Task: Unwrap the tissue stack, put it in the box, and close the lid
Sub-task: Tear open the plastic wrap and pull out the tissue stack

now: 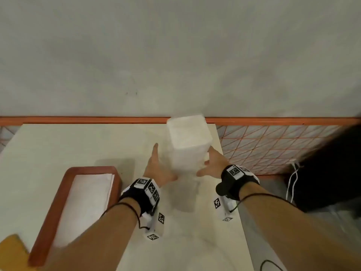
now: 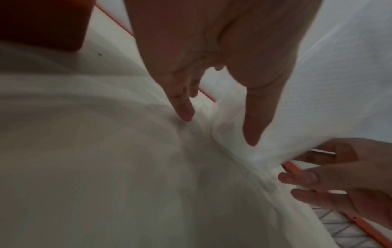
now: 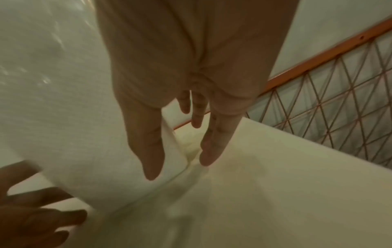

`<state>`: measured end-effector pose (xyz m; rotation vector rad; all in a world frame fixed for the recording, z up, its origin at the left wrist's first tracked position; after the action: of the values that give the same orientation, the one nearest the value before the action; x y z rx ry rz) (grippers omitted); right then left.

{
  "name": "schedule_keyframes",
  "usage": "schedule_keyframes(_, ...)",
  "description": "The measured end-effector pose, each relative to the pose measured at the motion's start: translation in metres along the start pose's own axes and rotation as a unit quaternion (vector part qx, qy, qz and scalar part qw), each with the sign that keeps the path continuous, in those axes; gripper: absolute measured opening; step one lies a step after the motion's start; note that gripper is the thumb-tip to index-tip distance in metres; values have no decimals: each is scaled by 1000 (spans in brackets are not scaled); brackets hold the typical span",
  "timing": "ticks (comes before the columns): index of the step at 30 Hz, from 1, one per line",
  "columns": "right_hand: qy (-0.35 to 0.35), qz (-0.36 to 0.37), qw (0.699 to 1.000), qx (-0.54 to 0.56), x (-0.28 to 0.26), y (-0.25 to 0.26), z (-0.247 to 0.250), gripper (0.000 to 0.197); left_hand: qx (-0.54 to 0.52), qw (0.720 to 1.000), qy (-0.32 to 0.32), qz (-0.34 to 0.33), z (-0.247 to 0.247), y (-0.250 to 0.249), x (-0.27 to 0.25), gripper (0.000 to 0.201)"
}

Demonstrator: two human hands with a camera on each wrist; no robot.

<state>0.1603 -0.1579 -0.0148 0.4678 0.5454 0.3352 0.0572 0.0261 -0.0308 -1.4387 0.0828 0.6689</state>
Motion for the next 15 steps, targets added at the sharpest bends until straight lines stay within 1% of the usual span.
schedule_keyframes(1,10,15,1000,-3,6,3,-1,104,12,1000,13,-12,-2,-3,7,140)
schedule_keyframes(3,27,16,999,-6,15,5,-3,94,55,998,34,-19,-6,-8,17,143)
schedule_keyframes(4,32,12,999,-4,21,6,-5,90,70,997,38,-17,-6,-9,23,137)
schedule_keyframes(5,33,11,999,-7,26,6,-7,86,88,995,38,-23,-8,-10,26,125)
schedule_keyframes(7,33,2,999,-3,32,7,-9,74,131,991,22,-33,-12,-12,31,94)
schedule_keyframes(9,33,0,999,21,32,10,-10,62,152,987,11,-43,-15,-14,34,76)
schedule_keyframes(11,26,5,999,46,28,14,-8,58,115,992,12,-48,-15,-10,35,71)
schedule_keyframes(13,32,21,997,74,20,19,-7,53,31,998,38,-50,-16,-2,35,78)
schedule_keyframes(15,45,29,993,103,8,23,-5,47,-51,994,74,-61,-18,-4,25,87)
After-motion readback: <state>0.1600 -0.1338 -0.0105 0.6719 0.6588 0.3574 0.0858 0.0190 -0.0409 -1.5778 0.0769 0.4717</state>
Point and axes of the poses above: each hand's wrist, its own x-axis towards the middle knuckle, its own z-axis out of the back of the hand, y = z × x, the point moved 7 cm from there along x, towards the middle knuckle, and after that the axes turned 15 degrees about -x, right-handed, at the moved point
